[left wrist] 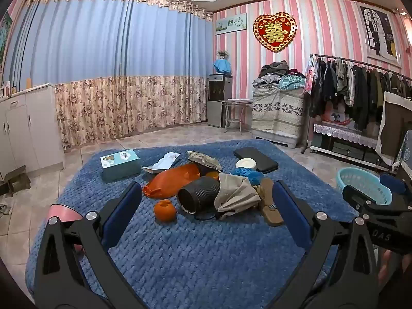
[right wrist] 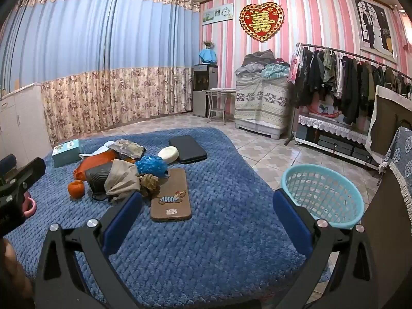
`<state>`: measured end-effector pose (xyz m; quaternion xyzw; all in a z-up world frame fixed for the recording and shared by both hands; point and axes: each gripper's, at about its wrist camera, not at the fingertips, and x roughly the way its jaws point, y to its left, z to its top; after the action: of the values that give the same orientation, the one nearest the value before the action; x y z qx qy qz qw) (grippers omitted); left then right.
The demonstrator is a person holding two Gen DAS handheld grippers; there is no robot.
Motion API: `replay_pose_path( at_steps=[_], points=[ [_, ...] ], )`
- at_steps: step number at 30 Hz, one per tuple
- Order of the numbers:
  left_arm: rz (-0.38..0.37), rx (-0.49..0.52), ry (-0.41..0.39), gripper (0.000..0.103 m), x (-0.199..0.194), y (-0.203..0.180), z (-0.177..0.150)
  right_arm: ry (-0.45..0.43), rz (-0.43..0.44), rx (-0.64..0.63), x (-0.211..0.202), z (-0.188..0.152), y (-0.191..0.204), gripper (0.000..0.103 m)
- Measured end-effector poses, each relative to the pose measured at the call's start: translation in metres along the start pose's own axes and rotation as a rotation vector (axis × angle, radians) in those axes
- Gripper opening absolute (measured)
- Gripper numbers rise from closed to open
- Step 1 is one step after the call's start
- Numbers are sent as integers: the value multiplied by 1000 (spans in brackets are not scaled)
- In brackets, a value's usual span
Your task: Collect trash
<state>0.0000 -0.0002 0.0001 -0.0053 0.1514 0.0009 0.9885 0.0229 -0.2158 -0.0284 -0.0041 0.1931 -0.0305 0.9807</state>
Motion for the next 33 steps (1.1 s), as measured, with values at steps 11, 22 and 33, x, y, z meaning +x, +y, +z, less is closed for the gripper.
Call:
replay_pose_path(
  at_steps=[11,22,33],
  points=[
    [3,2,-4,98,0,0,0,-4,-1,2,0,0,0,99],
    [3,1,-5,98,0,0,0,-6,-1,5,-3,1,0,99],
    [2,2,-7,98,0,0,0,-7,0,9,-3,0,-1,99]
  ],
)
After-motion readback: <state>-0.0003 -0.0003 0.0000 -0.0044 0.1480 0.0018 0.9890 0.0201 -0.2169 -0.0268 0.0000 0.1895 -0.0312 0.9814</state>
